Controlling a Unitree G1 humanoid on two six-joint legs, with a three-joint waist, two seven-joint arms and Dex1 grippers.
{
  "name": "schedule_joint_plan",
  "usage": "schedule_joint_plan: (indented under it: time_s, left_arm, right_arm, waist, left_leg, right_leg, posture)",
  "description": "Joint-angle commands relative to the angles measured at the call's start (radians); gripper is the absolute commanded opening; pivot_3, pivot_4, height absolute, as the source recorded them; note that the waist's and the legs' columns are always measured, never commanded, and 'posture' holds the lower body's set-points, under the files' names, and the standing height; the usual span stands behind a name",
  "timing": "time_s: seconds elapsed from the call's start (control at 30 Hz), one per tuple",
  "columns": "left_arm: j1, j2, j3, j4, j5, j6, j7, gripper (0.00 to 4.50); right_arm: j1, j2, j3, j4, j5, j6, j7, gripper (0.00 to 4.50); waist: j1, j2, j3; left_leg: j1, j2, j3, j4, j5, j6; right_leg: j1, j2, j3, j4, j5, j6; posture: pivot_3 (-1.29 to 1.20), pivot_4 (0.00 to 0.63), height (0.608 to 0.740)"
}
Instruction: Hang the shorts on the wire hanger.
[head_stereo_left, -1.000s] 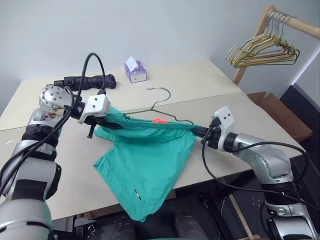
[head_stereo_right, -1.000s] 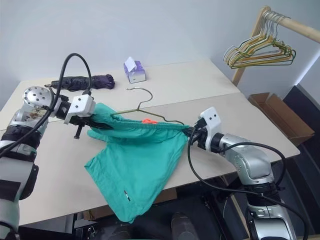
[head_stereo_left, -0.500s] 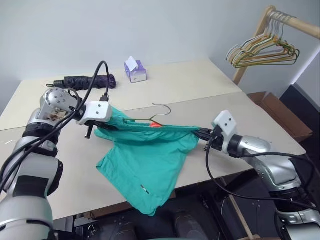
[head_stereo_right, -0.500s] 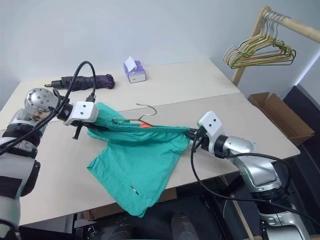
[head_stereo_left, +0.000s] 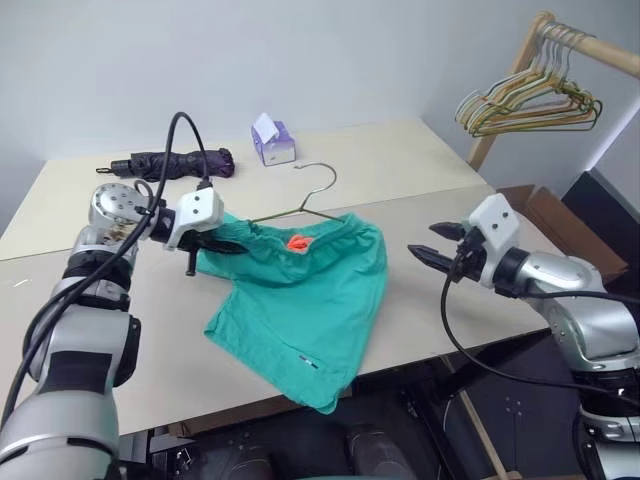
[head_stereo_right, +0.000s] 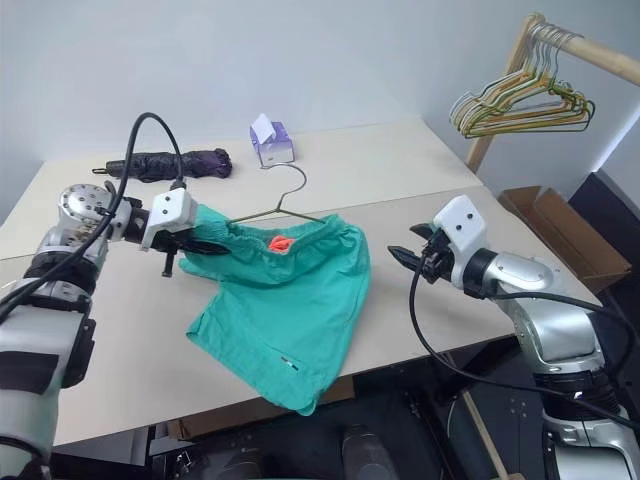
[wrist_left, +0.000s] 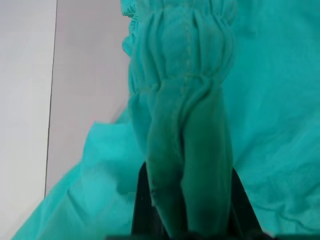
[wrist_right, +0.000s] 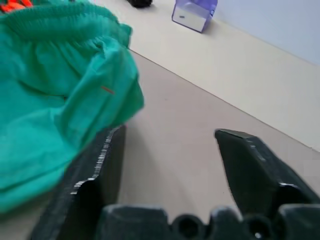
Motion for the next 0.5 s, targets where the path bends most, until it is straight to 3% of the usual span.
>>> schedule_joint_plan:
  time_s: [0.03, 0.23, 0.37, 0.47, 0.5]
  left_arm:
    - [-0.060, -0.016, 0.045, -0.031, -0.021, 0.000, 0.008, 0.01]
    - [-0.109, -0.079, 0.061, -0.031, -0.023, -0.007, -0.010, 0.01]
    - [-0.121, -0.106, 0.077, -0.035, -0.035, -0.001, -0.030, 0.01]
    - [-0.116, -0.115, 0.086, -0.046, -0.037, -0.003, -0.040, 0.01]
    - [-0.113, -0.117, 0.089, -0.048, -0.038, -0.004, -0.042, 0.01]
  right_arm:
    - [-0.136, -0.078, -0.035, 0.001, 0.061, 0.082, 0.112, 4.17]
    - [-0.495, -0.172, 0.238, 0.164, -0.020, 0.257, 0.401, 4.17]
    - [-0.625, -0.131, 0.409, 0.308, -0.160, 0.219, 0.478, 4.17]
    - [-0.671, -0.076, 0.462, 0.423, -0.224, 0.164, 0.519, 4.17]
    - [-0.677, -0.062, 0.468, 0.445, -0.242, 0.144, 0.525, 3.90]
  waist:
    - [-0.002, 0.000, 0.000]
    - [-0.020, 0.001, 0.000]
    - [-0.033, 0.001, -0.001]
    - [-0.044, 0.001, -0.001]
    - [-0.047, 0.001, -0.001]
  left_leg:
    - [0.000, 0.000, 0.000, 0.000, 0.000, 0.000]
    - [0.001, 0.000, 0.000, 0.000, 0.000, 0.000]
    - [0.000, 0.000, 0.000, 0.000, 0.000, 0.000]
    - [-0.001, 0.000, 0.000, 0.000, 0.000, 0.000]
    - [-0.001, 0.000, 0.000, 0.000, 0.000, 0.000]
  right_leg:
    - [-0.001, 0.000, 0.000, 0.000, 0.000, 0.000]
    - [0.000, 0.000, 0.000, 0.000, 0.000, 0.000]
    - [0.000, 0.000, 0.000, 0.000, 0.000, 0.000]
    - [-0.002, -0.001, 0.000, 0.001, 0.000, 0.000]
    - [-0.002, -0.001, 0.000, 0.001, 0.000, 0.000]
  posture:
    - [-0.17, 0.000, 0.740]
    - [-0.19, 0.000, 0.740]
    - [-0.19, 0.000, 0.740]
    - [-0.19, 0.000, 0.740]
    - [-0.19, 0.000, 0.740]
